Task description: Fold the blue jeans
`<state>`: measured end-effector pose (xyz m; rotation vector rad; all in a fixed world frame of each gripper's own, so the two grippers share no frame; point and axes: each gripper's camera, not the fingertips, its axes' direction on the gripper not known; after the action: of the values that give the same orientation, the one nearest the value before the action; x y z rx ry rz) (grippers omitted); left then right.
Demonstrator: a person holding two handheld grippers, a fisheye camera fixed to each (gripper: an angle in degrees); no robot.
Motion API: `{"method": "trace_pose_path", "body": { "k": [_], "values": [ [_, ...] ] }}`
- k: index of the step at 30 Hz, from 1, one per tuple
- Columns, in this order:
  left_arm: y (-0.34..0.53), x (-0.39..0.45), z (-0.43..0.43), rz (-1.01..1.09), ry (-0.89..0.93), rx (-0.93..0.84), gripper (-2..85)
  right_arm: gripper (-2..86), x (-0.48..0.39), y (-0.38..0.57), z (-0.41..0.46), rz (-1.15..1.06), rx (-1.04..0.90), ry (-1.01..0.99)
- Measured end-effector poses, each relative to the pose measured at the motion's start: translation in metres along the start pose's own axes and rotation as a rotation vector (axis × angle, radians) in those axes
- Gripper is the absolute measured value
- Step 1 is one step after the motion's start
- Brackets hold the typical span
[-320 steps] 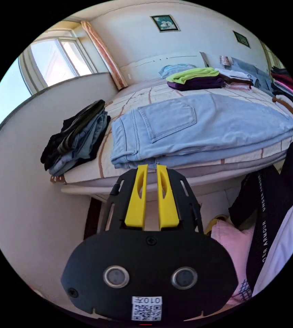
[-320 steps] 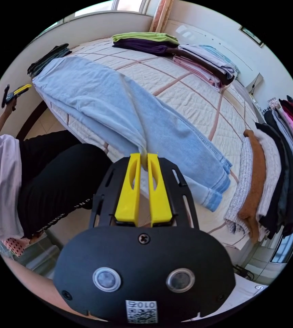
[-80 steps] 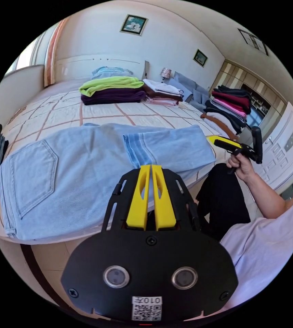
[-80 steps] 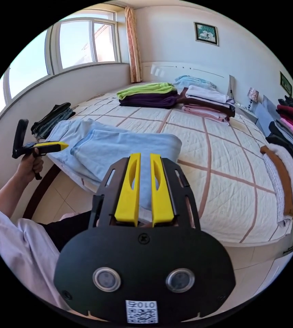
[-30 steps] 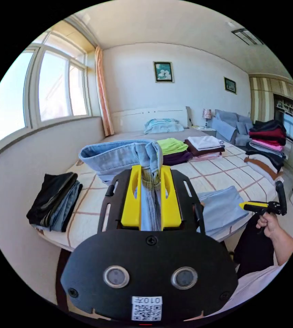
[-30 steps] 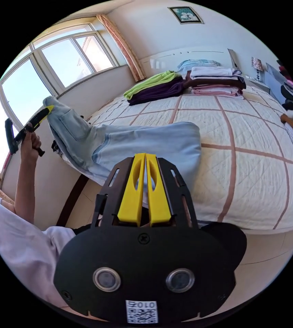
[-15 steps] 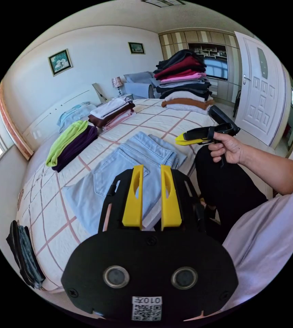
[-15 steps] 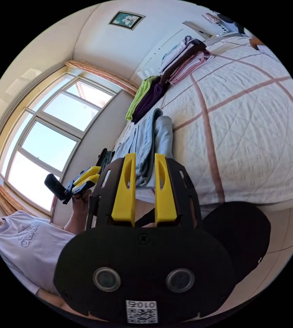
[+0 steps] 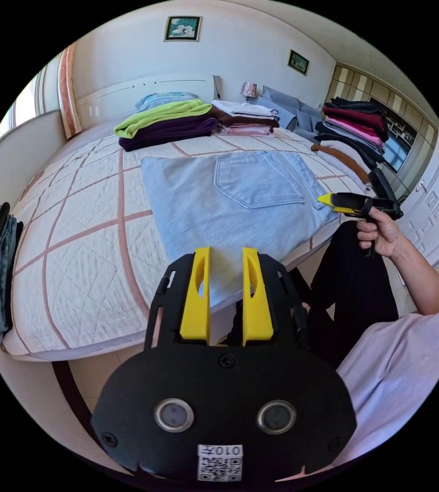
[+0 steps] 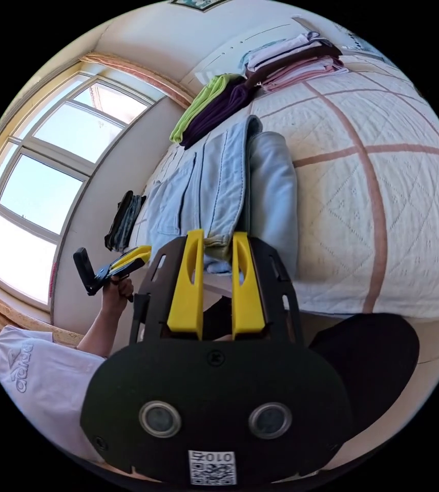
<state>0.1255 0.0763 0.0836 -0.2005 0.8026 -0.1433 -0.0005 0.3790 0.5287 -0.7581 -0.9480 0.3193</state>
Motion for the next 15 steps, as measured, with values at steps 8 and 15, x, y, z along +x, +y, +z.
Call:
{"method": "trace_pose_path", "body": {
  "k": [8, 15],
  "values": [
    [0.022, -0.001, 0.020, -0.020, 0.019, 0.022, 9.5, 4.1, -0.035, -0.018, -0.048, -0.120, -0.006, 0.019],
    [0.055, -0.012, 0.053, -0.052, 0.058, -0.035, 9.1, 5.0, 0.007, -0.004, -0.016, -0.030, -0.066, 0.024]
  ]
}}
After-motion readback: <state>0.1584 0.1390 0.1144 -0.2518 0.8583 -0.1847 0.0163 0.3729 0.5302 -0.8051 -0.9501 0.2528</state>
